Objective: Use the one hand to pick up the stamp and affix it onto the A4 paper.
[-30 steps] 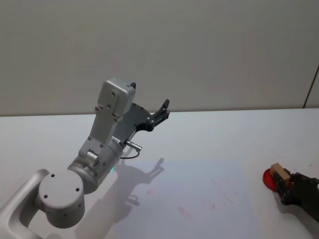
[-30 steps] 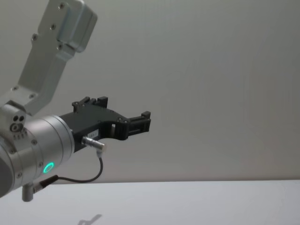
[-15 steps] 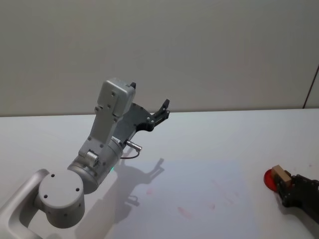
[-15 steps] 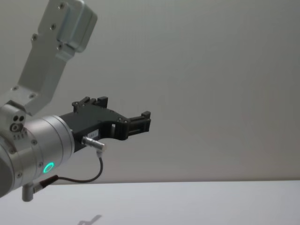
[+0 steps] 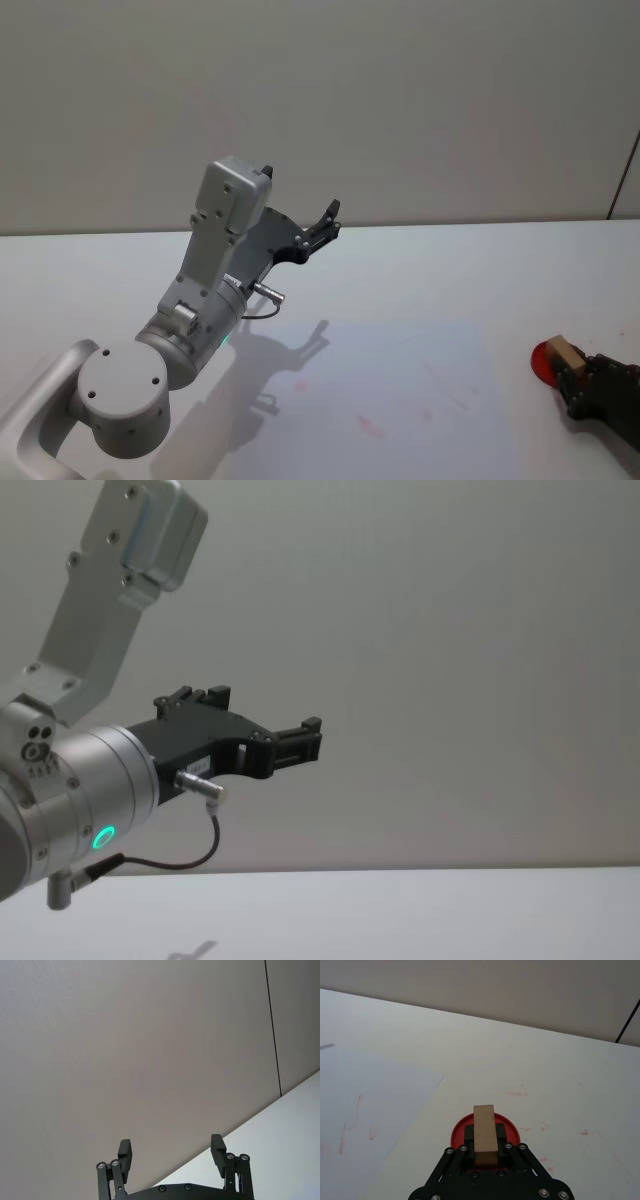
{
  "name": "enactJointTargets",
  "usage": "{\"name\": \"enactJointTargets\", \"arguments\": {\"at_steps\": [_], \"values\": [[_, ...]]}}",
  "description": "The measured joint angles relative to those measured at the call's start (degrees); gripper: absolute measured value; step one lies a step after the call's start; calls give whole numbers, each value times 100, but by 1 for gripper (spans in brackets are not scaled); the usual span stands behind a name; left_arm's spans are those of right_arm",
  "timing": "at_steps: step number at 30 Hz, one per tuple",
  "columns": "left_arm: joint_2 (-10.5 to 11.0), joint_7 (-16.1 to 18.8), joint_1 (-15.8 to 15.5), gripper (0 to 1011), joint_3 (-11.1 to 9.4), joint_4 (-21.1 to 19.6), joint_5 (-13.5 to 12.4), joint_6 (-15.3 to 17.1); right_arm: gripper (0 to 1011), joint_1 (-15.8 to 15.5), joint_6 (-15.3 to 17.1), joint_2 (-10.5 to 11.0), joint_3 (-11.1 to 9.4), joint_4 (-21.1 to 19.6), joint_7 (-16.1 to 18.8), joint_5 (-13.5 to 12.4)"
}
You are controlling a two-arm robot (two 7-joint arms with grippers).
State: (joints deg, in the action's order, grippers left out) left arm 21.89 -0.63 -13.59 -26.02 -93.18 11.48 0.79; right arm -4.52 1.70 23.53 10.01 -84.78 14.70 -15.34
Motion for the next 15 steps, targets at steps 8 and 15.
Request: {"name": "enactJointTargets", "arguments": {"at_steps": [8, 15], "values": [[0, 0, 0, 1001, 0, 0, 0, 0, 220, 5, -23, -19, 6, 16, -14, 7], [0, 0, 0, 1001, 0, 0, 0, 0, 220, 10, -36, -47, 11, -73, -3, -93]]}}
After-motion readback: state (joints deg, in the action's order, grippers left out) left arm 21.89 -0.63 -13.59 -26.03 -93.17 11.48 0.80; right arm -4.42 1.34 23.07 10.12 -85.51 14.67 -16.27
